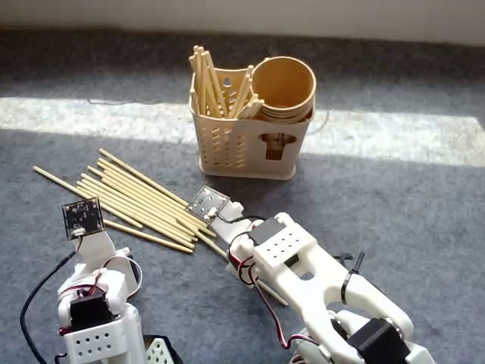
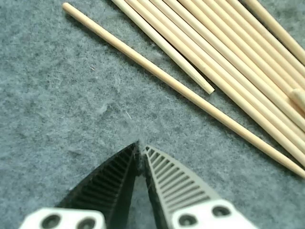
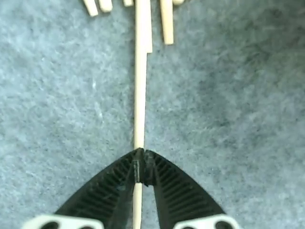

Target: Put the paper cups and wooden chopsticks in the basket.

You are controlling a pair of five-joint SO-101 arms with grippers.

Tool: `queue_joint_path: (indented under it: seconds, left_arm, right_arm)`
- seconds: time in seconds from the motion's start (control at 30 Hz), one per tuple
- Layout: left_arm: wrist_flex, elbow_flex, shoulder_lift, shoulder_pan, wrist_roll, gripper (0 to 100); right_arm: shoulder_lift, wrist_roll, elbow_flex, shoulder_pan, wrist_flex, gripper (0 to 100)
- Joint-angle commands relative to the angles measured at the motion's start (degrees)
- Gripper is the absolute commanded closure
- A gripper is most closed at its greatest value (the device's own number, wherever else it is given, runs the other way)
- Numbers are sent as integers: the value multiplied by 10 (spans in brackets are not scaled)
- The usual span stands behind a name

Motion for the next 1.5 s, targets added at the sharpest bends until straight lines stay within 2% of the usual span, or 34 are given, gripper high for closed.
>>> queue_joint_path:
  seconds: [0.0,0.23,0.4,0.73,0.8,0.87,0.97,1.17,1.47]
  left_arm:
    - [3,11,-3,-5,-3,993]
    - [3,11,-3,-5,-3,993]
    - [3,11,-3,-5,-3,993]
    - [3,11,-3,-5,-3,993]
    - [3,11,-3,-5,-3,993]
    - [3,11,-3,-5,-3,993]
    - [3,11,-3,-5,-3,993]
    - [3,11,-3,-5,-3,993]
    - [3,11,-3,-5,-3,993]
  right_arm:
    - [-8,-2,-7,-7,40,993]
    - [-9,0,-8,-3,68,993]
    - [-15,31,-10,-4,109,993]
    - [-148,30,-10,-6,109,987]
    - [-155,20,-11,-6,109,954]
    - [-155,-20,-13,-7,107,891]
    - [-155,-48,-14,-20,68,844]
    - [-155,-50,-7,-69,-22,844]
    - [-154,-50,50,-84,-137,844]
